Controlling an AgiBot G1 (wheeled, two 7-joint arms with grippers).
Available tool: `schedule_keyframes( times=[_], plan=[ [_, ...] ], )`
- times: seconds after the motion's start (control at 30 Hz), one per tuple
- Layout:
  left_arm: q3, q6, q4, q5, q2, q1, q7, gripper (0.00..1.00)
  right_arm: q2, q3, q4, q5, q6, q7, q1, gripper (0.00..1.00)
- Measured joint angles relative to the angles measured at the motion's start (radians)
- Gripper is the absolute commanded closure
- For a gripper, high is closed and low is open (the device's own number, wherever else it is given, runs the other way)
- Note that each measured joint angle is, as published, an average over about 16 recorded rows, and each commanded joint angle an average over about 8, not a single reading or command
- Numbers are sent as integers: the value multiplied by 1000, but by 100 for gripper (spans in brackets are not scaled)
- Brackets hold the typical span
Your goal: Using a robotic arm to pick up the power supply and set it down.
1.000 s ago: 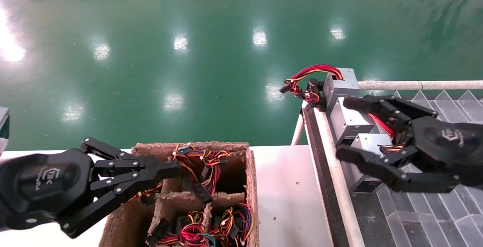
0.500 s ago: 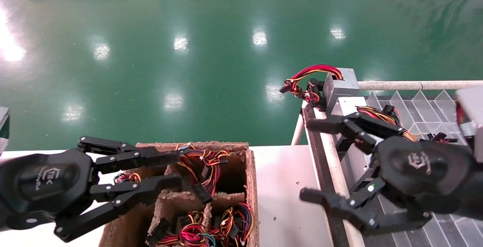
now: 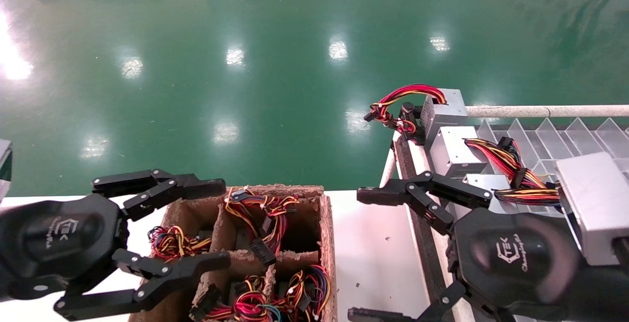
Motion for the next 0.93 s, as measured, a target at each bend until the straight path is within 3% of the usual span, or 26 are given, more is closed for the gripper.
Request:
schedule_keyframes(
  times=[0.93],
  plan=[
    [0, 0, 0, 0, 0, 0, 0, 0, 1, -2, -5, 2, 1, 0, 1, 0]
  ],
)
